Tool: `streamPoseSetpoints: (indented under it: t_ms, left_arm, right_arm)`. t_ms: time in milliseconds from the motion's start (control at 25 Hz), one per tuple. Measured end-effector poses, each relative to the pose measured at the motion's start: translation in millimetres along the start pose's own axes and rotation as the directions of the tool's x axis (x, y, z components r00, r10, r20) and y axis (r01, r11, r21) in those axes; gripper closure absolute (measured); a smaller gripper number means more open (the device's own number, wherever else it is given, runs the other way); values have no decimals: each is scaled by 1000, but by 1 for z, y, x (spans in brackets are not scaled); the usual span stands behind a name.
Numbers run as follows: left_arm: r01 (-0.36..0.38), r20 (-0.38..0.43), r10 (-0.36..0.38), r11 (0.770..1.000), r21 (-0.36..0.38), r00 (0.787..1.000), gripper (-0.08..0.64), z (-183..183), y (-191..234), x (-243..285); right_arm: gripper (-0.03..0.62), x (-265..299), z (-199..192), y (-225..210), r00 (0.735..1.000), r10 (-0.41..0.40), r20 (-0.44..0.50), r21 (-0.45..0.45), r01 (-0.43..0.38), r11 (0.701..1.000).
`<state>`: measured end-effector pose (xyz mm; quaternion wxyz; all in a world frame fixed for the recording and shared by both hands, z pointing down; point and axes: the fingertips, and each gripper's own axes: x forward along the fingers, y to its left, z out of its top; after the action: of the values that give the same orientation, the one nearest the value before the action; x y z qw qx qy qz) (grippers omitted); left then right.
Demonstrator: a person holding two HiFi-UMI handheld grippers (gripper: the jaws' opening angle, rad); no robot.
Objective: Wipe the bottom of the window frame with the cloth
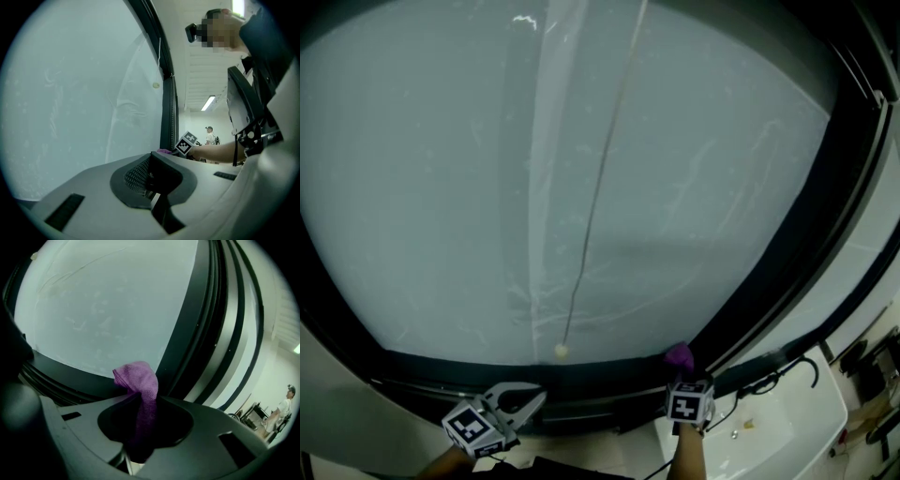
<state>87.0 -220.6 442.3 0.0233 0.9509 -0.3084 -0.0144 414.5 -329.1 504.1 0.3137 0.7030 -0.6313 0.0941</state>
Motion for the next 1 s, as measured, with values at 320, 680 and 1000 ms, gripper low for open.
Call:
streamPoseSetpoints:
  t_ms: [320, 680, 1000]
  left_arm:
    - [-5, -10, 6, 999, 32, 1000, 565, -1, 0, 1]
    - [-22, -3, 22, 999, 26, 1000, 565, -1, 1, 1]
    - [-44, 11, 44, 999, 17, 999, 565, 0, 1, 1]
  right_arm:
    - [506, -1, -13, -16, 1000, -29, -3, 37, 29, 999]
    - [506, -6, -31, -18, 999, -46, 1, 65, 46, 997]
    - [506, -18, -56, -18, 999, -33, -9, 84, 34, 996]
